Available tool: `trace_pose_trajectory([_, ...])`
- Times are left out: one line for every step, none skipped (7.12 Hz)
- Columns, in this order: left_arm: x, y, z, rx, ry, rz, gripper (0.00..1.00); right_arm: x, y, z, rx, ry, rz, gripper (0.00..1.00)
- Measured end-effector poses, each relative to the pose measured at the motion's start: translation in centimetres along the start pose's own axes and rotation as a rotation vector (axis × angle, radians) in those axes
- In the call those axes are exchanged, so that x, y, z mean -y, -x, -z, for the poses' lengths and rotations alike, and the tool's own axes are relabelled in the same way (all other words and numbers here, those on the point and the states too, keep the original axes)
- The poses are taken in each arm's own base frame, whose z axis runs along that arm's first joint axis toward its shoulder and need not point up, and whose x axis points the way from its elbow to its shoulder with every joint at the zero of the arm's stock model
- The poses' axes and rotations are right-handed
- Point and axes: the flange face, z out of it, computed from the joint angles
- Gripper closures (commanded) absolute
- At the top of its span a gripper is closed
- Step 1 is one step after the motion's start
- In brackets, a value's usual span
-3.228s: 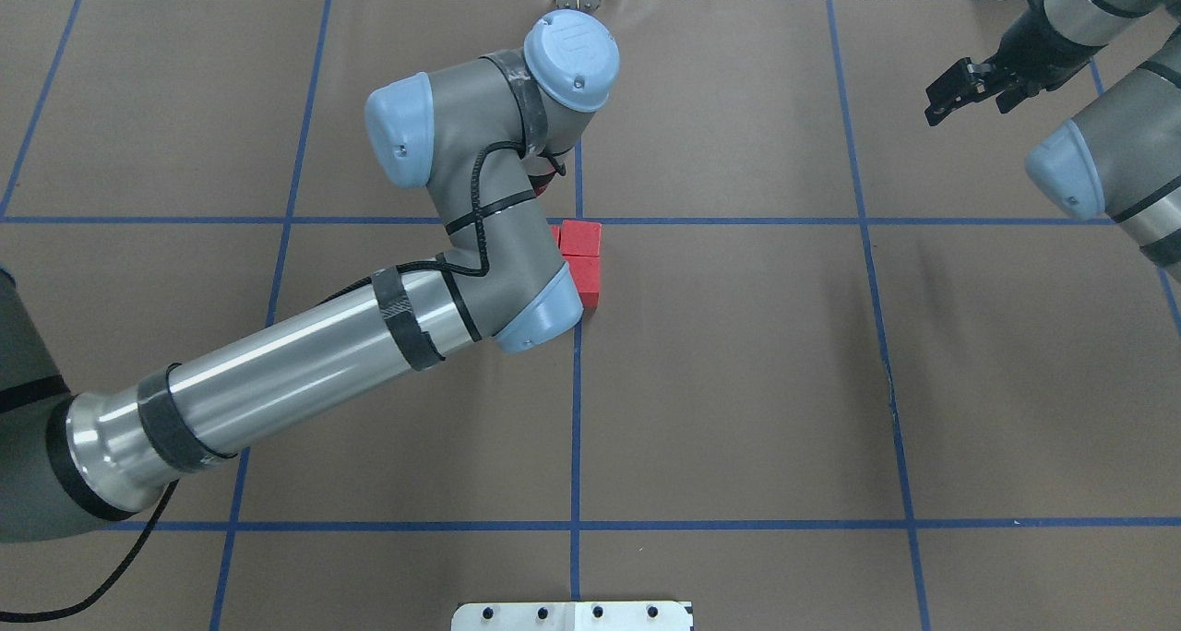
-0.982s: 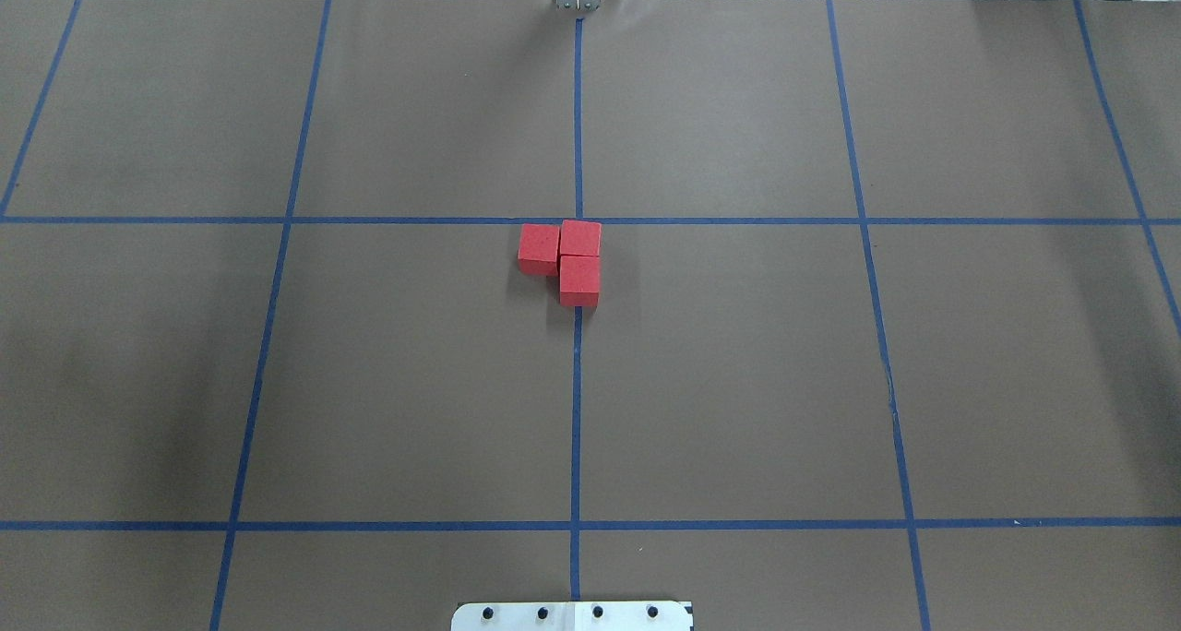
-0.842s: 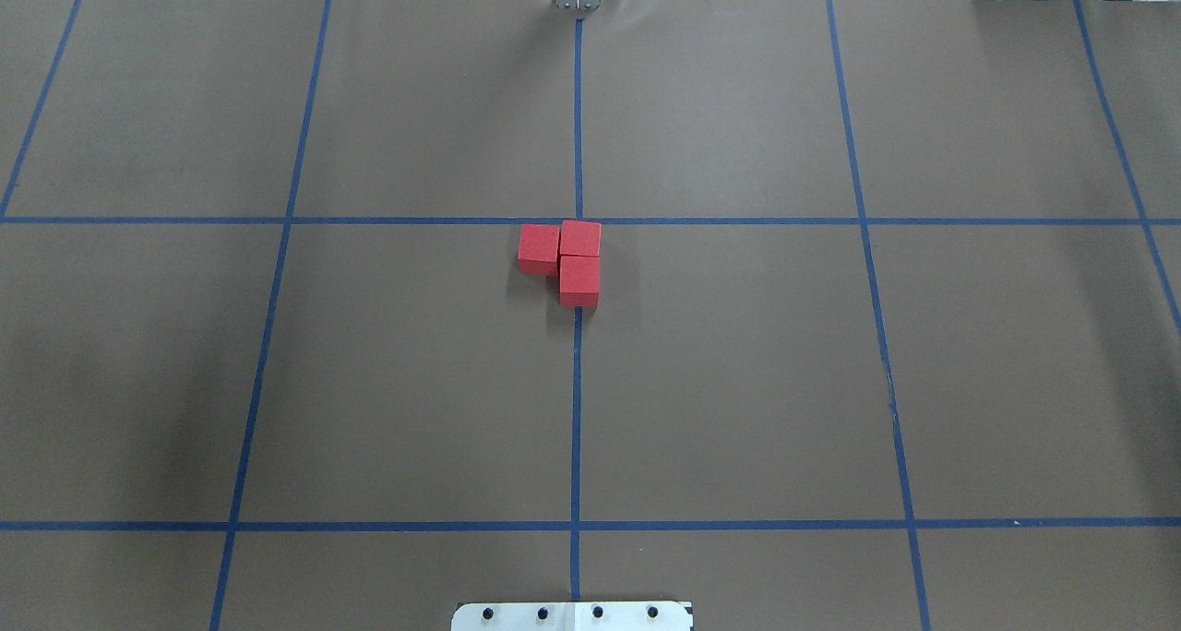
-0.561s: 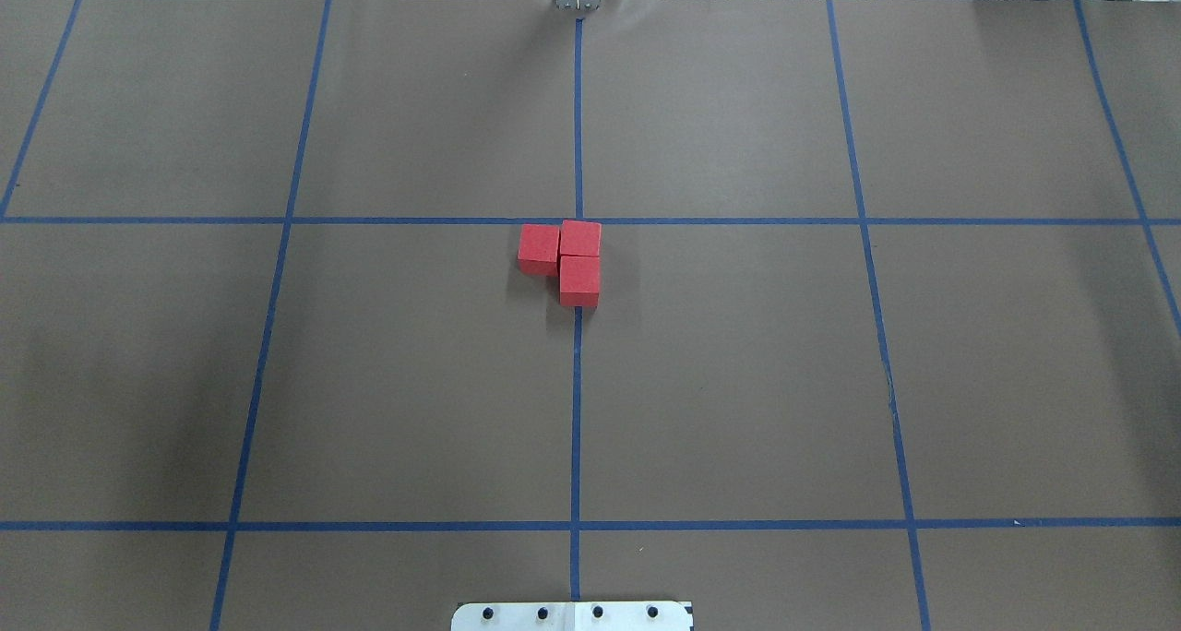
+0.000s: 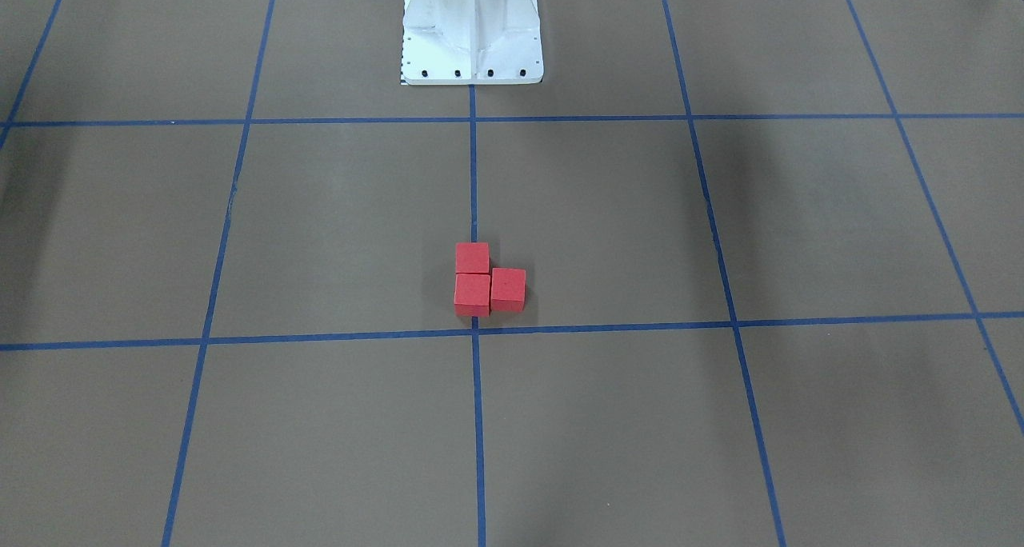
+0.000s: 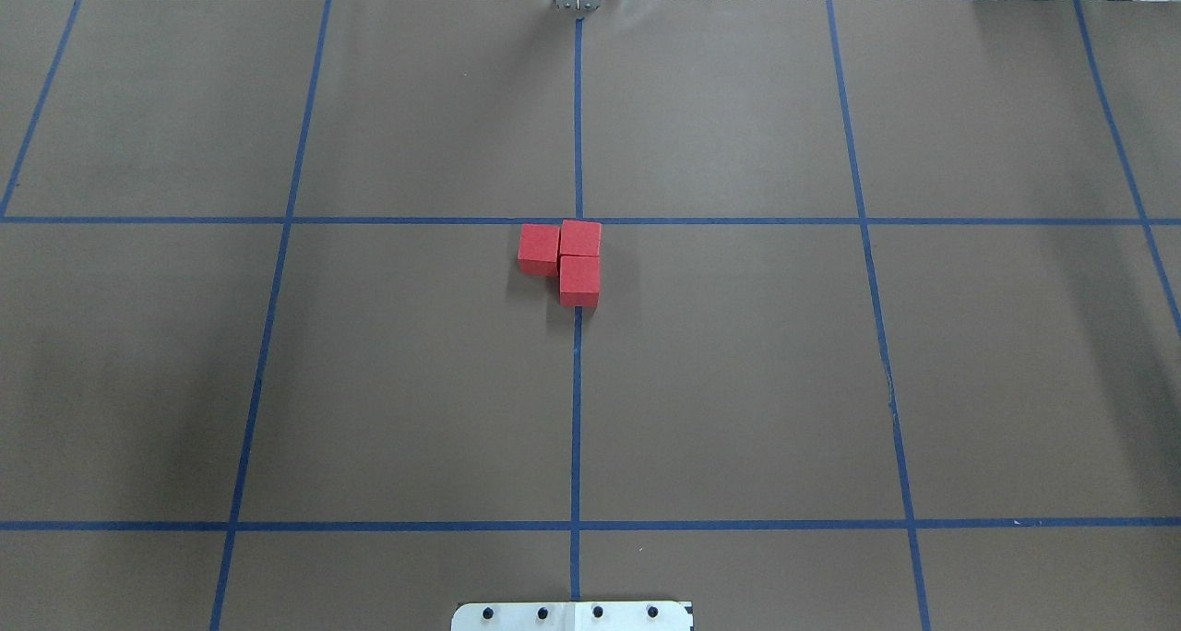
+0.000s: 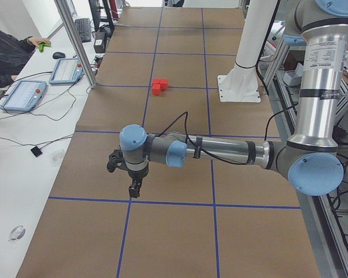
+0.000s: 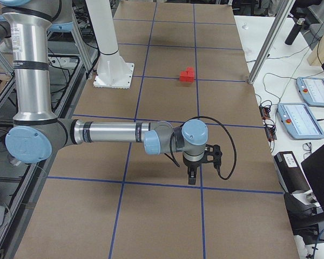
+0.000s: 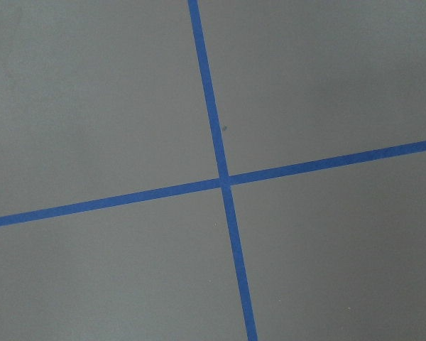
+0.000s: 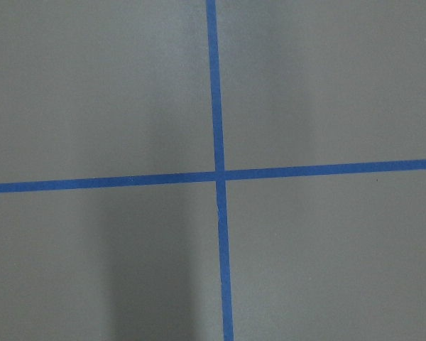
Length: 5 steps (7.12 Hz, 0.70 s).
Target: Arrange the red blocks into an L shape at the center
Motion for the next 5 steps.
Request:
trace_pose_trajectory([0.0,-0.01,0.01,0.0,0.0,0.0,0.0,0.09,0.88,0.61,0.003,-0.012,0.016,0.01])
trace_pose_trajectory([0.01,-0.01,0.01,-0.001,0.0,0.0,0.0,0.09,1.46,1.05,0.009,-0.02,0.026,0.01])
trace_pose_trajectory([0.04,-0.03,0.03,-0.001,-0.001,0.0,0.0,0.04,1.64,1.19,0.012,-0.022,0.029,0.01])
trace_pose_trajectory([0.06,-0.03,0.02,-0.001,-0.001,0.0,0.0,0.01,1.68,1.19,0.013,-0.022,0.029,0.01])
trace_pose_trajectory([0.06,-0.02,-0.04,0.0,0.001,0.0,0.0,0.01,1.67,1.17,0.013,-0.022,0.028,0.01])
